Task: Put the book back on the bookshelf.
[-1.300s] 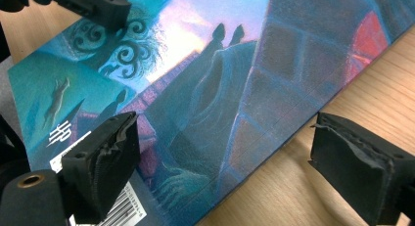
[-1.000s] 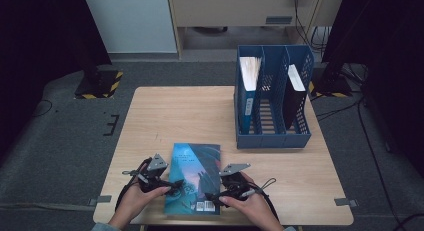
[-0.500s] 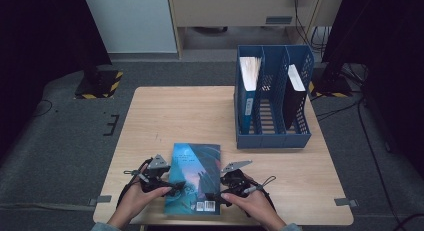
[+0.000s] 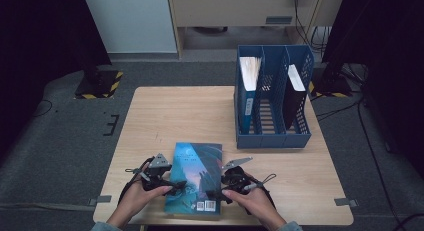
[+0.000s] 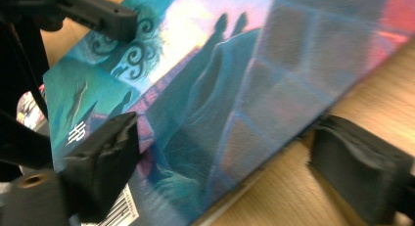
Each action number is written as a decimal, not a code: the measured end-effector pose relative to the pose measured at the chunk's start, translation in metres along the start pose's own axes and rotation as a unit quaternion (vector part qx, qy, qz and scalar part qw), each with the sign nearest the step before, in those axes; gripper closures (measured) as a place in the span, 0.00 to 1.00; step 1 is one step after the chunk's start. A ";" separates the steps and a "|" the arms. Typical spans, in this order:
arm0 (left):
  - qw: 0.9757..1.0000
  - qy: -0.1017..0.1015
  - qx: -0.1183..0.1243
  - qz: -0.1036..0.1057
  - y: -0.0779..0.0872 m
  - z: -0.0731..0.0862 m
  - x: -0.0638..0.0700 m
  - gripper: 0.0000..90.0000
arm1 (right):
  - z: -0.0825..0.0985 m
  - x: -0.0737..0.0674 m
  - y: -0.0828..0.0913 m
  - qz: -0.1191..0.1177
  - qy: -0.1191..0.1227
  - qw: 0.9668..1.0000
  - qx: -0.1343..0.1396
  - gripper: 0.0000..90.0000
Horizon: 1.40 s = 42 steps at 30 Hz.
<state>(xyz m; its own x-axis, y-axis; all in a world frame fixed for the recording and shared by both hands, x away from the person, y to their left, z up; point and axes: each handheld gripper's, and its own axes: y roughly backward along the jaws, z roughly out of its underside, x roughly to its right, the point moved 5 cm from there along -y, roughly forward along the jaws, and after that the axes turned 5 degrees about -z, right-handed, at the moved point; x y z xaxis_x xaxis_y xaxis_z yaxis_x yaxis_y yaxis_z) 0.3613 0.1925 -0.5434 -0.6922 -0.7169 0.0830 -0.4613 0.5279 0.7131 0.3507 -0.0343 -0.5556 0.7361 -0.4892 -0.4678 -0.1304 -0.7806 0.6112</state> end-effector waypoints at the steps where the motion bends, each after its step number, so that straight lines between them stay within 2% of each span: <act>1: 1.000 0.002 0.000 0.000 0.000 0.000 0.000 0.10 | -0.001 -0.001 0.002 0.002 0.000 1.000 0.006 0.21; 4: 1.000 0.004 -0.003 0.002 0.002 0.002 -0.003 0.10 | -0.008 -0.004 0.007 0.004 0.003 1.000 0.019 0.25; 7: 1.000 0.005 -0.004 0.003 0.003 0.003 -0.004 0.10 | -0.013 -0.007 0.008 -0.004 0.001 1.000 0.025 0.25; 15: 1.000 0.006 -0.006 0.006 0.003 0.003 -0.005 0.10 | -0.019 -0.008 -0.006 -0.010 0.004 1.000 0.015 0.25; 21: 1.000 0.007 -0.010 -0.001 0.004 0.003 -0.005 0.09 | -0.020 -0.009 -0.011 0.000 0.009 1.000 0.012 0.24; 23: 1.000 0.015 -0.012 -0.004 0.004 0.004 -0.004 0.06 | -0.019 -0.010 -0.011 0.004 0.014 1.000 0.014 0.24; 28: 0.999 0.030 -0.020 0.016 0.002 0.007 -0.003 0.04 | -0.018 -0.010 -0.011 0.003 0.018 1.000 0.017 0.23; 34: 0.998 0.037 -0.028 0.029 -0.001 0.007 -0.002 0.01 | -0.018 -0.009 -0.011 -0.001 0.019 1.000 0.019 0.24; 42: 0.998 0.037 -0.032 0.035 -0.002 0.007 -0.002 0.00 | -0.018 -0.010 -0.012 -0.004 0.020 1.000 0.018 0.21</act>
<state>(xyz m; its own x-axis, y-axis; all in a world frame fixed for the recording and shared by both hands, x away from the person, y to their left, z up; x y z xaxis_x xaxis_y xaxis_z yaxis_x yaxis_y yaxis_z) 0.3602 0.1962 -0.5500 -0.6773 -0.7126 0.1829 -0.3764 0.5492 0.7461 0.3568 -0.0137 -0.5468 0.7624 -0.4685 -0.4464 -0.1489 -0.7982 0.5837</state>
